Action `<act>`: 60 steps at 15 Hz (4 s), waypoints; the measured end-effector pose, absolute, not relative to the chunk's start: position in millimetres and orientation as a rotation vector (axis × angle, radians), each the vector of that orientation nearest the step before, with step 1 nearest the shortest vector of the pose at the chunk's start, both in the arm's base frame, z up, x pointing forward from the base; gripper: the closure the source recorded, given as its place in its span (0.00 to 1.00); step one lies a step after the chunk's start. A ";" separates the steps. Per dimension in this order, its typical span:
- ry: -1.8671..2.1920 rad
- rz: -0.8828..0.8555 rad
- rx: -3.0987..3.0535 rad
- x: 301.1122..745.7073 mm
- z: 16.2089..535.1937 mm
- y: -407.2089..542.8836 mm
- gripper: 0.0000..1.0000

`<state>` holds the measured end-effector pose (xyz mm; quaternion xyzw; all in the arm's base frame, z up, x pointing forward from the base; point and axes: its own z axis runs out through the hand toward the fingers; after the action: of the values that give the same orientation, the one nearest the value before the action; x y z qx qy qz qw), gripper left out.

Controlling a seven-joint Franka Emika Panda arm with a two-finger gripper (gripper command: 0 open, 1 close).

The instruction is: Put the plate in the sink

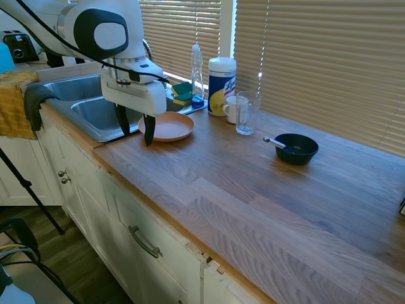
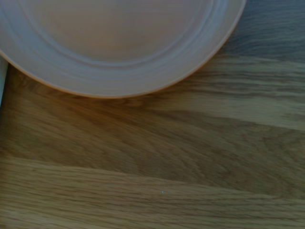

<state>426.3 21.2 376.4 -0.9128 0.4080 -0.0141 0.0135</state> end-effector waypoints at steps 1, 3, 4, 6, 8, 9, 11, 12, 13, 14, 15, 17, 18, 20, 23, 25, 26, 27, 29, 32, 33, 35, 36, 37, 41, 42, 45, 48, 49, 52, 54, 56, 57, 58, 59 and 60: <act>1.271 -0.043 -2.844 426.4 376.1 21.2 0.00; 1.273 -0.046 -2.836 427.4 376.9 21.4 0.00; 1.277 -0.051 -2.818 429.4 379.3 20.8 0.00; 1.282 -0.058 -2.769 437.4 385.6 14.3 0.00; 1.285 -0.054 -2.731 451.4 387.0 2.3 0.00; 1.292 -0.050 -2.709 460.7 387.2 -2.9 0.00; 1.312 -0.046 -2.671 481.9 388.5 -10.4 0.00; 1.323 -0.042 -2.654 491.4 387.5 -14.2 0.00; 1.331 -0.036 -2.636 499.8 386.0 -18.1 0.00; 1.341 -0.030 -2.620 507.4 383.9 -22.3 0.00; 1.350 -0.019 -2.601 513.8 380.8 -27.1 0.00; 1.368 0.001 -2.563 524.3 372.9 -38.6 0.00; 1.379 0.009 -2.545 529.4 368.9 -45.1 0.00; 1.396 0.023 -2.523 540.1 360.8 -53.5 0.00; 1.394 0.057 -2.511 555.3 355.6 -54.6 0.00; 1.379 0.088 -2.505 565.1 352.1 -53.7 0.00; 1.374 0.103 -2.504 569.5 349.1 -53.4 0.00; 1.369 0.117 -2.502 573.6 345.3 -53.0 0.00; 1.353 0.148 -2.503 578.8 337.6 -52.1 0.00; 1.332 0.178 -2.516 584.1 328.7 -49.5 1.00; 1.325 0.186 -2.518 586.5 327.9 -48.2 1.00; 1.316 0.195 -2.519 590.9 327.2 -45.8 1.00; 1.312 0.204 -2.522 591.9 326.3 -45.1 1.00; 1.308 0.213 -2.523 593.4 325.6 -44.5 1.00; 1.295 0.243 -2.528 597.4 324.2 -42.3 1.00; 1.292 0.248 -2.530 597.7 323.2 -41.5 1.00; 1.284 0.272 -2.535 601.2 316.8 -39.7 1.00; 1.278 0.289 -2.537 605.2 312.9 -39.2 1.00; 1.274 0.297 -2.536 606.2 312.5 -39.0 1.00; 1.269 0.303 -2.534 607.3 309.3 -38.8 1.00; 1.267 0.305 -2.534 607.4 309.0 -38.7 1.00; 1.263 0.299 -2.530 608.3 310.3 -39.4 1.00; 1.252 0.298 -2.526 608.6 310.6 -39.2 1.00; 1.236 0.295 -2.525 608.7 311.0 -38.9 1.00; 1.222 0.291 -2.524 609.0 312.6 -38.5 1.00; 1.208 0.283 -2.522 609.8 316.4 -38.2 1.00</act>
<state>609.8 -38.2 316.4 -0.8850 0.4238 0.0993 0.1650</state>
